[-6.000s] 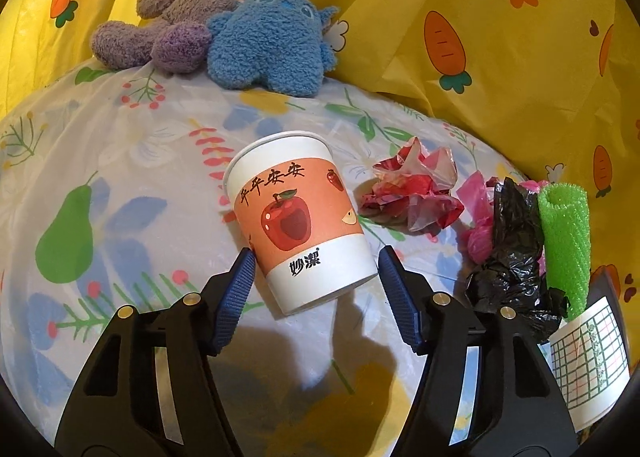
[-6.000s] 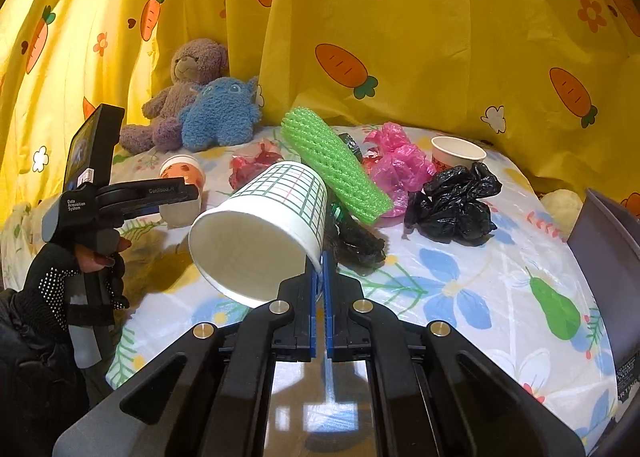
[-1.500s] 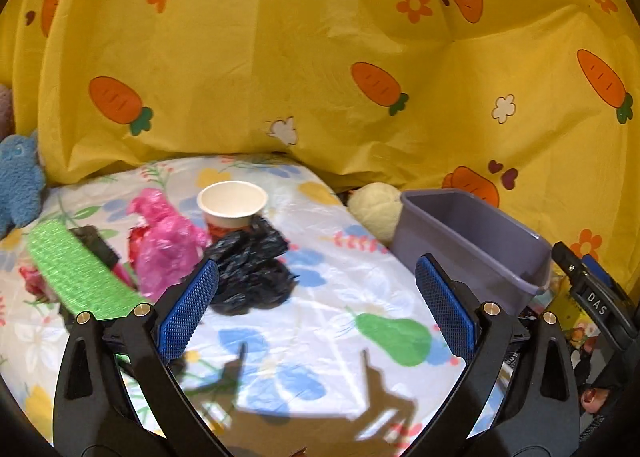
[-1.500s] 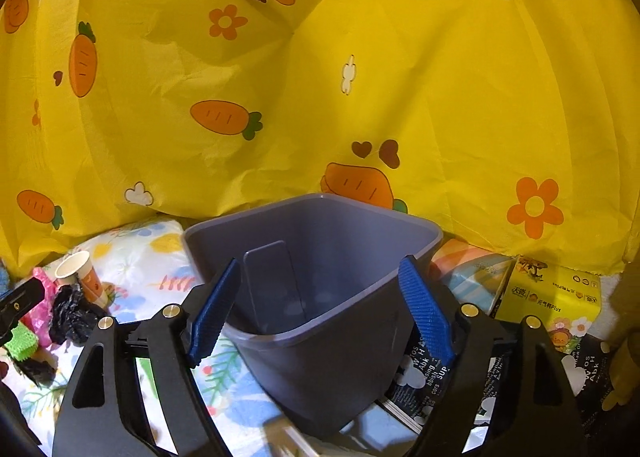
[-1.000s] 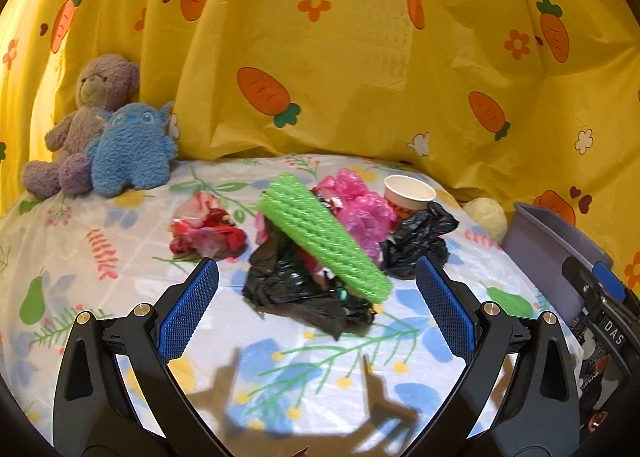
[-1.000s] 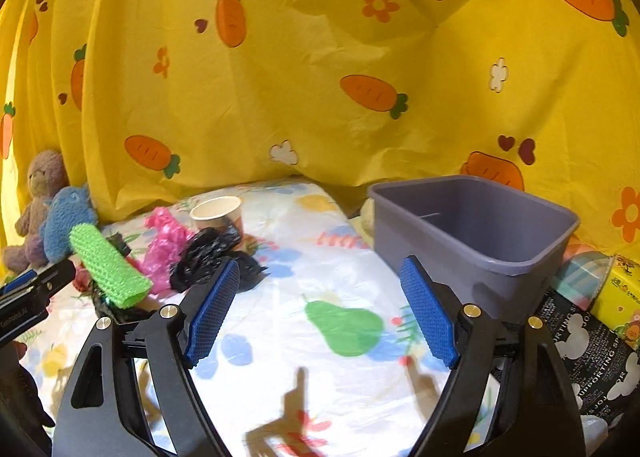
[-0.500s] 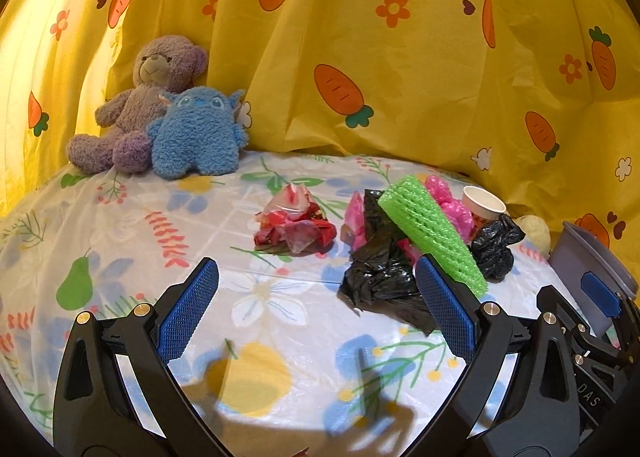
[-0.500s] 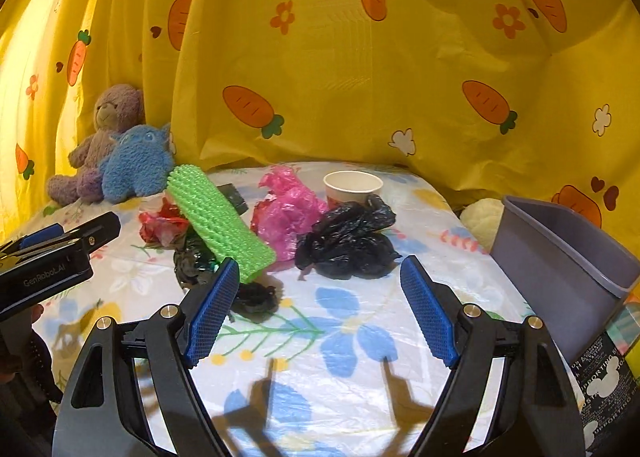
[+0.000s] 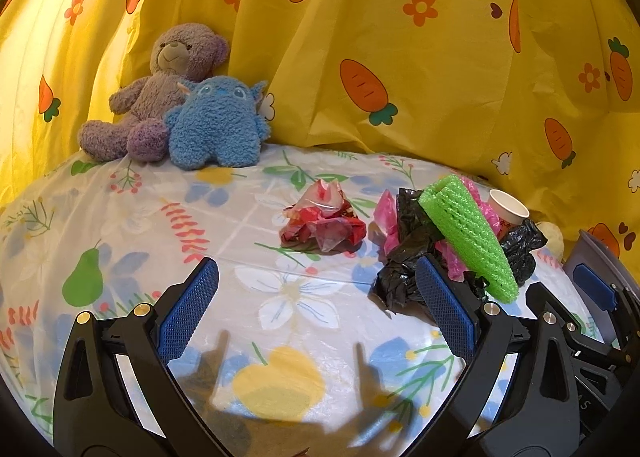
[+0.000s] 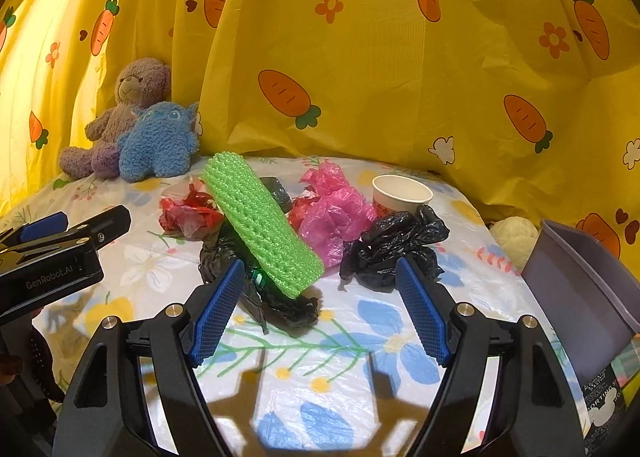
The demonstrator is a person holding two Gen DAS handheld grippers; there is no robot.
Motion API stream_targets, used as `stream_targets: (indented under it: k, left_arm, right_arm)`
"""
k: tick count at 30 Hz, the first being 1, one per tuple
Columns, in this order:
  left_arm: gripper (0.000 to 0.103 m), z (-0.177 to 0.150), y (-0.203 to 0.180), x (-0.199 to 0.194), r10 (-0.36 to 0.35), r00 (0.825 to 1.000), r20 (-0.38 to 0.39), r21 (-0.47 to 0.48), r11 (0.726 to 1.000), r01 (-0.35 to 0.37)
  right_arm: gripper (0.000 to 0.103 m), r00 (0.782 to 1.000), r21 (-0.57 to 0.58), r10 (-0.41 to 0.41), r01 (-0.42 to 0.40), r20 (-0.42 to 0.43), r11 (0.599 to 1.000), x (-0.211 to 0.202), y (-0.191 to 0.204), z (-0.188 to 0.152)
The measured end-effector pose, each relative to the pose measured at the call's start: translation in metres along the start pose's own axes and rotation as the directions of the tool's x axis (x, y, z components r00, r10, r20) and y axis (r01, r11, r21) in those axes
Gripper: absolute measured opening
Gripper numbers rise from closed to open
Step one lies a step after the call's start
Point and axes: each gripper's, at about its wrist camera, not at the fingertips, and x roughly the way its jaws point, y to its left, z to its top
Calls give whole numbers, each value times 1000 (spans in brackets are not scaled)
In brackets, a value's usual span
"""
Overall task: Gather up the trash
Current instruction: 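Grasp the green foam net with the right gripper while the left grasps a black plastic bag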
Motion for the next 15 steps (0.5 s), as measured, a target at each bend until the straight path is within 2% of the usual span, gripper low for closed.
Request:
stream_targets:
  k: [7,12,14,15]
  left_arm:
    - [97,-1,3,4,-3,1000,-4,-4,1000,3]
    - [97,-1,6,5,-4,1000,-8,-7,1000,4]
    - [97,-1,7,5,-3,1000,-8,-8,1000,3]
    - [97,-1,7,5,-3,1000,-7,-8,1000,2]
  right_arm:
    - [71,998,-47,40,-42,-43,998,21,16,7]
    - [63,996,-92,54,-60,-68,994,40,31,15]
    - [55,996,-92,52,-59,-76,994,48,32,17]
    - [46,996,-90,48,-55,-80,994,51,32,17]
